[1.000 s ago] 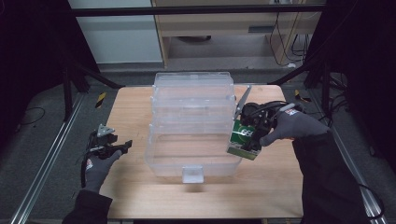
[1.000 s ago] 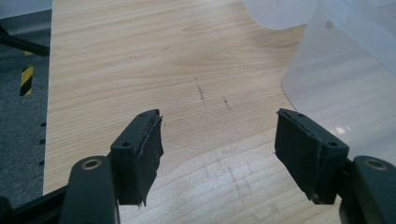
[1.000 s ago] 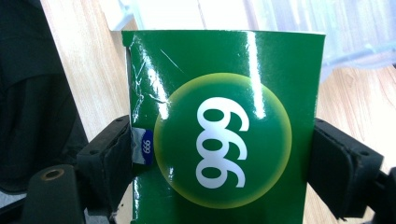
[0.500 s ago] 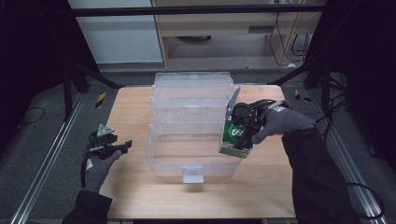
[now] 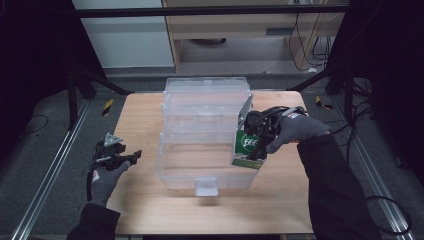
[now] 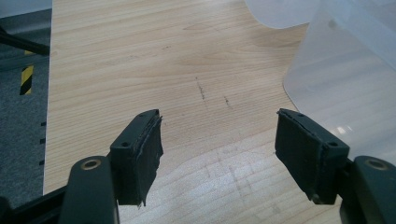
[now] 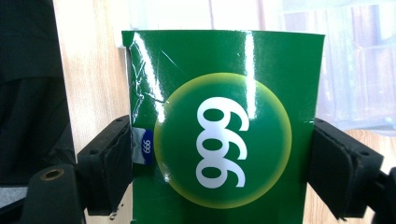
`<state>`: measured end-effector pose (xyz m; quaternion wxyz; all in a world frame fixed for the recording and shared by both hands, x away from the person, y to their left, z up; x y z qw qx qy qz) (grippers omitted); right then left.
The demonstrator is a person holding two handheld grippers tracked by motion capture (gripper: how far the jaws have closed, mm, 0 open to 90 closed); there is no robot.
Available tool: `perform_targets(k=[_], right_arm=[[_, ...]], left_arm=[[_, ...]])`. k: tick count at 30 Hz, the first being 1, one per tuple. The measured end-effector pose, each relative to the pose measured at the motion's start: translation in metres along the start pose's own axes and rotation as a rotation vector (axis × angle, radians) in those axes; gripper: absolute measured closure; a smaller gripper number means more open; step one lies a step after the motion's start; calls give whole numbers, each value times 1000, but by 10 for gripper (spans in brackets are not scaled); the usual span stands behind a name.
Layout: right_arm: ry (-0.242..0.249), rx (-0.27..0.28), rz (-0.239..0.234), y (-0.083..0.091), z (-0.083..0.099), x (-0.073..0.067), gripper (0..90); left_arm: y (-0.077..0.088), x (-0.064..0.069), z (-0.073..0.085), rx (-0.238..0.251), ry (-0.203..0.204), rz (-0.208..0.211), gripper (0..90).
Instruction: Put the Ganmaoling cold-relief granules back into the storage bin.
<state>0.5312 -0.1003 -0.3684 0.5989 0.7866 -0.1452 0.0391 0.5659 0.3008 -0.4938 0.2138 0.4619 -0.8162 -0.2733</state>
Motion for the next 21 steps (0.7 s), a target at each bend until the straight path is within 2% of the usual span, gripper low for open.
perform_targets(k=[7,14,21], right_arm=[[26,-10,-16,-9,-4,1,178],[87,-4,-23,-15,-11,0,179],[107,-19,-35,-25,-11,-2,179]], left_arm=[[0,0,0,-1,0,0,308],[-1,0,0,0,2,2,307],[-1,0,0,1,2,4,306]])
Point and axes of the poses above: each handheld gripper's, and its own axes: y roughly backward along the jaws, z roughly out of its underside, x roughly to its right, the point moved 8 cm from there along -y, roughly forward along the jaws, and after that the axes turned 10 degrees about z, right-handed, at the moved point
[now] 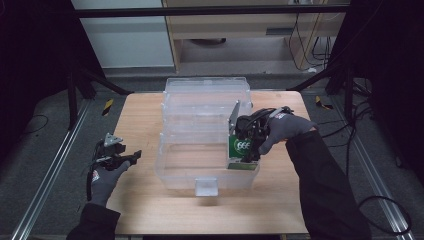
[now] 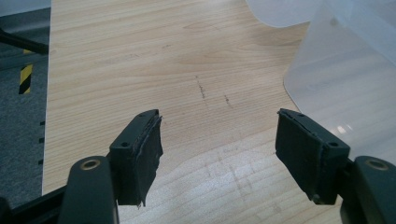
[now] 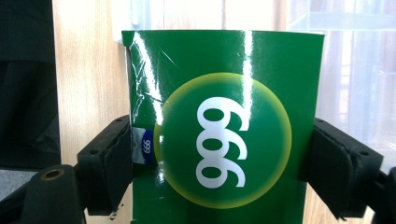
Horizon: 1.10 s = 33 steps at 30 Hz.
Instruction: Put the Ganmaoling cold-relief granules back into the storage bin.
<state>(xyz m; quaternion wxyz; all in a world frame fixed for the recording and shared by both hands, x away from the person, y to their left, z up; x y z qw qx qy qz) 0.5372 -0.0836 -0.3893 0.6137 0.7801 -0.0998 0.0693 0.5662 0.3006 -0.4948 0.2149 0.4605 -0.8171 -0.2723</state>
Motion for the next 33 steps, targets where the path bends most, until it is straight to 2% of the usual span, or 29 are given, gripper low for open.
perform_targets(k=[17,29,33], right_arm=[[49,-31,7,-16,3,-2,179],[54,-49,9,-22,4,-4,180],[26,-44,-2,-26,5,-5,181]], left_arm=[[0,0,0,1,1,1,305],[-1,0,0,0,0,0,305],[-1,0,0,0,0,0,304]])
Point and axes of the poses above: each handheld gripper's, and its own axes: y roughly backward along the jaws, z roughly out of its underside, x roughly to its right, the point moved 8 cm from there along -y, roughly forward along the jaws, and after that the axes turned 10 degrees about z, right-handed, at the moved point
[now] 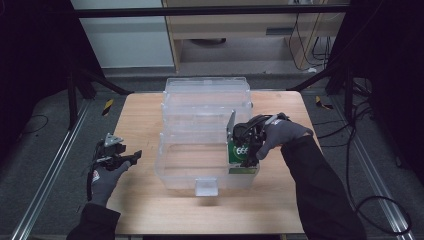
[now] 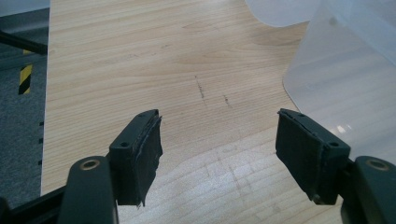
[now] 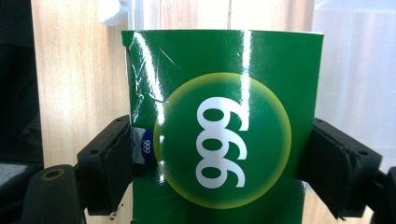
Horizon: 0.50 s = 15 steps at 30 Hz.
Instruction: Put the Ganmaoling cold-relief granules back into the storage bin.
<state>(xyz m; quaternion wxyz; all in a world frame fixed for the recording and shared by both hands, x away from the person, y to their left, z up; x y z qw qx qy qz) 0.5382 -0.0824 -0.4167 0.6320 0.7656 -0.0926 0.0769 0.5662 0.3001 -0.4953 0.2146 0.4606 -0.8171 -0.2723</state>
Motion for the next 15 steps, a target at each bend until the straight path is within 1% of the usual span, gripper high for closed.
perform_targets(k=[4,7,10,15], right_arm=[[13,9,-1,-5,2,-2,181],[11,-2,-5,-8,1,-2,180],[22,-7,-2,-11,1,-2,180],[19,-14,1,-17,1,-4,179]], left_arm=[[0,0,0,-4,-1,-1,304],[0,0,0,-4,-3,-1,304],[0,0,0,0,0,-1,304],[0,0,1,-7,-2,-2,304]])
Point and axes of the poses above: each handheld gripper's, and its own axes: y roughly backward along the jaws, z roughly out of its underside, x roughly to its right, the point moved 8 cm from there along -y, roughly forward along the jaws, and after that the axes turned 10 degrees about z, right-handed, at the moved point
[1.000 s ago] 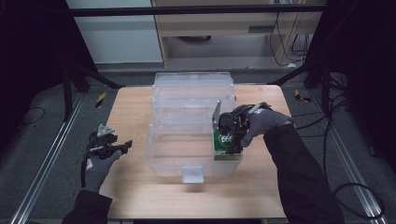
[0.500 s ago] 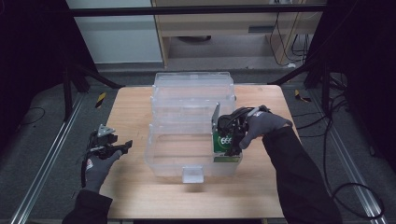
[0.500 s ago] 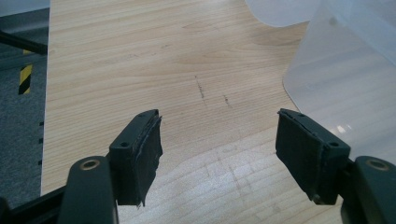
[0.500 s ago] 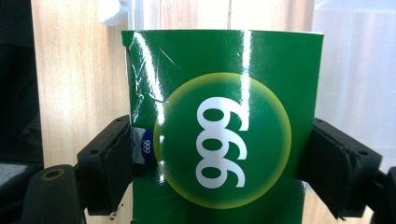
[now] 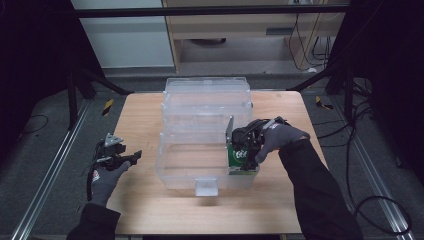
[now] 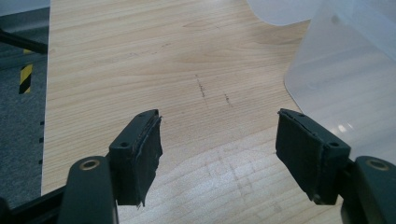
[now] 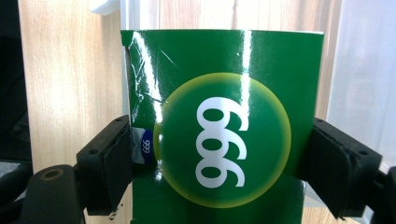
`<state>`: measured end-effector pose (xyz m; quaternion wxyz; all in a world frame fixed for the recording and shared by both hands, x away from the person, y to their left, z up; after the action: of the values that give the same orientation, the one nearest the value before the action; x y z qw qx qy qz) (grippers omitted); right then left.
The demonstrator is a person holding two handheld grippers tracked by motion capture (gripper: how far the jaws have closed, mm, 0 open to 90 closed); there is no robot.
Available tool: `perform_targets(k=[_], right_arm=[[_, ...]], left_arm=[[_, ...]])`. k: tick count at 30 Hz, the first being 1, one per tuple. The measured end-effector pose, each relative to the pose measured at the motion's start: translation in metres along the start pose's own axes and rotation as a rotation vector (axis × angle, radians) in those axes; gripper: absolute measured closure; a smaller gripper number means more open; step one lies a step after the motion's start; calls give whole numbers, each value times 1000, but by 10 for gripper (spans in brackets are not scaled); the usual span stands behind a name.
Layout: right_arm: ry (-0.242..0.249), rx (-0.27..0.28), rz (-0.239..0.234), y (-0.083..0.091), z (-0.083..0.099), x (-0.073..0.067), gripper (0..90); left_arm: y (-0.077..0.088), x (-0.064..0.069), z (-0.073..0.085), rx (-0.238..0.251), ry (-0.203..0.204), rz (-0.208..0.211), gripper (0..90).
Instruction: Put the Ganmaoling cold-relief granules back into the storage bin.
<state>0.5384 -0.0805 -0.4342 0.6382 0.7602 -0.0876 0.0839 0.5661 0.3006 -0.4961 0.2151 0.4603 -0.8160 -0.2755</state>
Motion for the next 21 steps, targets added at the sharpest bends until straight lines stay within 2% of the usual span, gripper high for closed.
perform_targets(k=[1,6,9,21], right_arm=[[-9,-14,-7,1,0,-1,180],[-26,7,-15,-5,2,-1,179],[-6,11,-12,-7,2,0,178],[-15,-5,-14,-19,2,-2,175]], left_arm=[[0,0,0,1,-1,0,303],[-1,0,0,0,-1,0,303],[-1,0,0,1,0,0,303],[-1,1,1,-4,-1,2,303]])
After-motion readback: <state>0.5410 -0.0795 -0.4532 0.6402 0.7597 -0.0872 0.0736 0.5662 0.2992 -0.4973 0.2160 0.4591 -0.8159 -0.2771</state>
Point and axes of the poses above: each handheld gripper's, and its own axes: y roughly backward along the jaws, z roughly out of its underside, x roughly to its right, the point moved 8 cm from there along -y, roughly forward along the jaws, and after that the axes turned 10 degrees about z, right-handed, at the moved point
